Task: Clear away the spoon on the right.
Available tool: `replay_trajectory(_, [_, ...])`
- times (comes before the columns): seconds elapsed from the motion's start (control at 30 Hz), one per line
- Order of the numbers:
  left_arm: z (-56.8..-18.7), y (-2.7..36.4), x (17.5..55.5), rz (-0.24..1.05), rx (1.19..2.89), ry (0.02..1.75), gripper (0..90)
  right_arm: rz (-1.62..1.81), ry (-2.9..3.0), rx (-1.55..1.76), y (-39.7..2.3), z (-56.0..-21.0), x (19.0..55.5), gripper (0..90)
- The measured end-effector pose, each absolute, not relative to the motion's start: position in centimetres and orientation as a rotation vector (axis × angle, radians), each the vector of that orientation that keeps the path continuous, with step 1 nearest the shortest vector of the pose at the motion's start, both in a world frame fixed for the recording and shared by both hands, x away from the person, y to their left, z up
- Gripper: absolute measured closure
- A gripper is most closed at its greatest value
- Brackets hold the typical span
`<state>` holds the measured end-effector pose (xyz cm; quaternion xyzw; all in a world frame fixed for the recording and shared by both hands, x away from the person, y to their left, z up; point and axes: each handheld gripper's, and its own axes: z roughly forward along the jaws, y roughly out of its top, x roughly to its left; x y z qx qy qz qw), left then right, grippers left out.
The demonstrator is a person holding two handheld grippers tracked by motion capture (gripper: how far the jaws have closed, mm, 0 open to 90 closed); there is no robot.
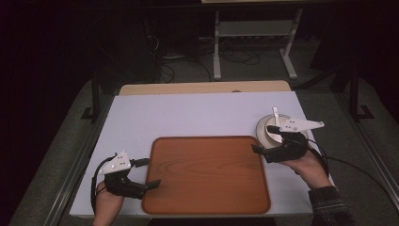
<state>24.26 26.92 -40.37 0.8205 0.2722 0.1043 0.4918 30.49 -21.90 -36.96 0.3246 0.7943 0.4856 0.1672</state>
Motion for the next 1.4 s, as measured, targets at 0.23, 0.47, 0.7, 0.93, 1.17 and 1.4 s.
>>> replay_trajectory(0.23, [-40.4,26.9,24.2,0.254,1.989,0.661,13.3,1.383,2.256,0.951,-22.3,-36.6,31.5,7.7])
replay_trajectory(0.47, [-40.4,26.9,24.2,0.255,1.991,0.660,13.3,1.375,2.253,0.969,-22.7,-36.5,32.5,9.9])
replay_trajectory(0.7, [-40.4,27.0,24.2,0.258,1.990,0.662,13.3,1.370,2.241,1.003,-23.1,-36.3,33.9,13.3])
replay_trajectory(0.93, [-40.4,27.1,24.2,0.258,1.987,0.666,13.3,1.361,2.244,1.034,-23.4,-36.1,35.2,18.9])
replay_trajectory(1.17, [-40.4,27.1,24.2,0.259,1.986,0.666,13.3,1.328,2.254,1.071,-23.9,-36.2,36.6,25.7])
replay_trajectory(1.4, [-40.3,27.1,24.2,0.259,1.984,0.665,13.3,1.298,2.262,1.102,-24.2,-36.3,38.1,40.0])
